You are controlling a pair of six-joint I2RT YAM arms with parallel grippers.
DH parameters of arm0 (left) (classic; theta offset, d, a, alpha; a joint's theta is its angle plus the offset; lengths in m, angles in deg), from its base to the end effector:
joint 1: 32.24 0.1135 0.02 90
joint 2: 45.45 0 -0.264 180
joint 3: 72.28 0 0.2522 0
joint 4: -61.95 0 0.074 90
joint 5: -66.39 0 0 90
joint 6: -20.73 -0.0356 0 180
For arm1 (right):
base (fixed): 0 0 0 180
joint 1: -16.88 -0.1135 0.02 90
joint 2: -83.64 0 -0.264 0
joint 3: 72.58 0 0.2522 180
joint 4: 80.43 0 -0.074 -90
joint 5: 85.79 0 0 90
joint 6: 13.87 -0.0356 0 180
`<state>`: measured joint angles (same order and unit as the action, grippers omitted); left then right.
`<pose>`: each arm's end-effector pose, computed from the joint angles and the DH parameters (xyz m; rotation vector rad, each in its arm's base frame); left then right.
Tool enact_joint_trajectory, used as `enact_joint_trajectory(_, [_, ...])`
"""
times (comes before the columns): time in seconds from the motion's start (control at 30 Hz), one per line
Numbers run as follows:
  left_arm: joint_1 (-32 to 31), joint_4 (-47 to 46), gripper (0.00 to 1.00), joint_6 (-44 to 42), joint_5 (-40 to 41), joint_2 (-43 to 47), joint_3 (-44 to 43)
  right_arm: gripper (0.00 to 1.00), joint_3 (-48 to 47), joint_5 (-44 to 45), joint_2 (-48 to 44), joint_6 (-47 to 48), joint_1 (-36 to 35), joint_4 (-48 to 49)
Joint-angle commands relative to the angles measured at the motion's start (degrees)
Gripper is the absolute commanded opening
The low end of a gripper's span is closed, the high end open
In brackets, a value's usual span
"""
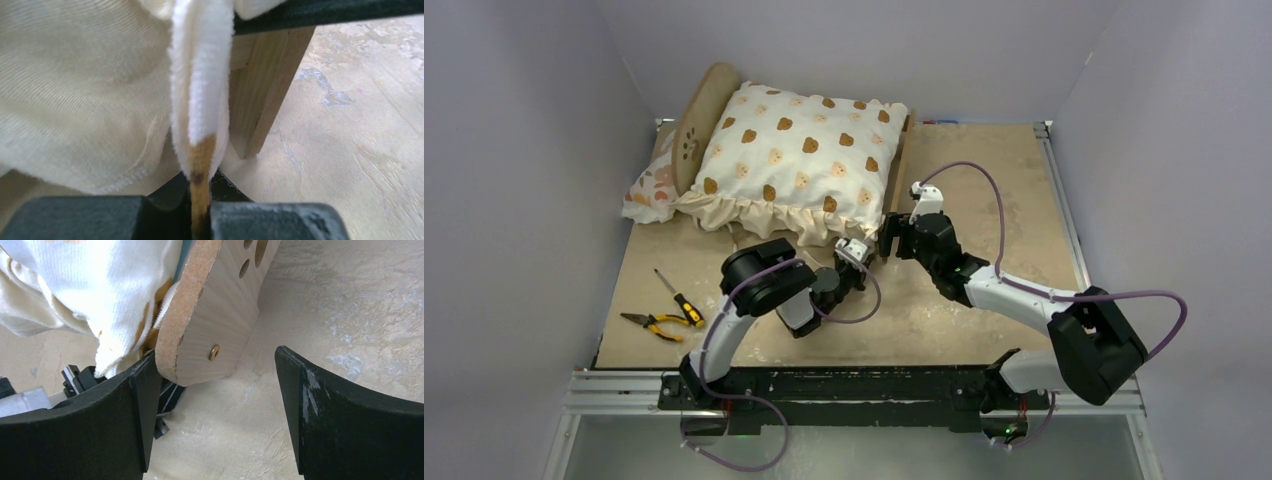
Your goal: Set up the pet bed
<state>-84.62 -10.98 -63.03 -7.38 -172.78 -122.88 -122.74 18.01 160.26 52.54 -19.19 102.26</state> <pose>0.2190 -0.2679 0.0708 0.4436 1.6029 -0.5502 0.2346 0.1604 0.2142 -0.0602 1.9984 0.4374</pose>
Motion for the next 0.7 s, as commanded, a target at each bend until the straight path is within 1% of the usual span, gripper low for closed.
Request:
enact_joint_trajectory(0.0, [-0.1, -3.2, 0.00, 7.8, -5.1, 1.5, 4.7, 0.83, 0.4, -0.5, -0.6, 0.2, 0.3, 2.6])
enact_joint_trajectory(0.13, [-1.1, 2.1, 0.00, 11.1, -7.7, 6.3, 8.1, 0.84, 0.6, -0.1, -1.0, 0.1, 0.4, 2.6])
enact_joint_trajectory(0.43, [-1.7, 25.6, 0.00, 19.4, -13.2, 18.3, 8.6, 0.84, 1.0, 0.5, -1.9, 0.0, 0.5, 2.5])
enact_joint_trajectory(0.53, [-1.8, 35.9, 0.00, 22.7, -14.8, 22.0, 7.2, 0.84, 1.0, 0.0, -2.3, -0.2, 0.6, 2.4])
enact_joint_trajectory(0.67, [-2.0, 44.0, 0.00, 26.2, -17.0, 26.1, 5.9, 0.84, 1.0, -1.6, -4.1, -0.4, 0.6, 1.1])
